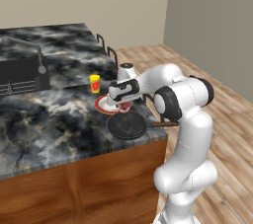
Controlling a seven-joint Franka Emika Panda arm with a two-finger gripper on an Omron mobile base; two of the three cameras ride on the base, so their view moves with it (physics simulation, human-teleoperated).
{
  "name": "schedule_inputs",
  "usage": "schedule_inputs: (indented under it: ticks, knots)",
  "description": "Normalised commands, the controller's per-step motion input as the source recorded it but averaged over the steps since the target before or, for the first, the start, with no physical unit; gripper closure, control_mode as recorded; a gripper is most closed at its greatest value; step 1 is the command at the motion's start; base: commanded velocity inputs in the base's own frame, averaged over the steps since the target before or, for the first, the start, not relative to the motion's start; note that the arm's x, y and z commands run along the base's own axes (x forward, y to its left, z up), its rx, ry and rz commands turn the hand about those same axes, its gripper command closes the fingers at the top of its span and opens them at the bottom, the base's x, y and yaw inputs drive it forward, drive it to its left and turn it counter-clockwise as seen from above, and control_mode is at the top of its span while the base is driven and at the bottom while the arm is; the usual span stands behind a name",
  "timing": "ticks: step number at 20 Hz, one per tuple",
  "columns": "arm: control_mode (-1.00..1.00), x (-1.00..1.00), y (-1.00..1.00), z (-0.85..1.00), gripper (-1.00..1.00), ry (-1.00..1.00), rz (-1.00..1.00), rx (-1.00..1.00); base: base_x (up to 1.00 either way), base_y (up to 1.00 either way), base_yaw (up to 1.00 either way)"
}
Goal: Pick up the pan with the steak in it and place it on the dining table. Then place the steak on the plate.
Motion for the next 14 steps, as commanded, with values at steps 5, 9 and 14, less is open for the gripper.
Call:
schedule_inputs:
  ticks: [5,9,14]
  knots:
    - [-1.00,0.75,0.29,0.00,1.00,0.00,-0.02,0.00,0.00,0.00,0.00]
    - [-1.00,0.26,0.07,0.00,1.00,0.00,0.00,0.00,0.00,0.00,0.00]
    - [-1.00,0.07,0.00,-0.01,1.00,0.00,0.00,0.00,0.00,0.00,0.00]
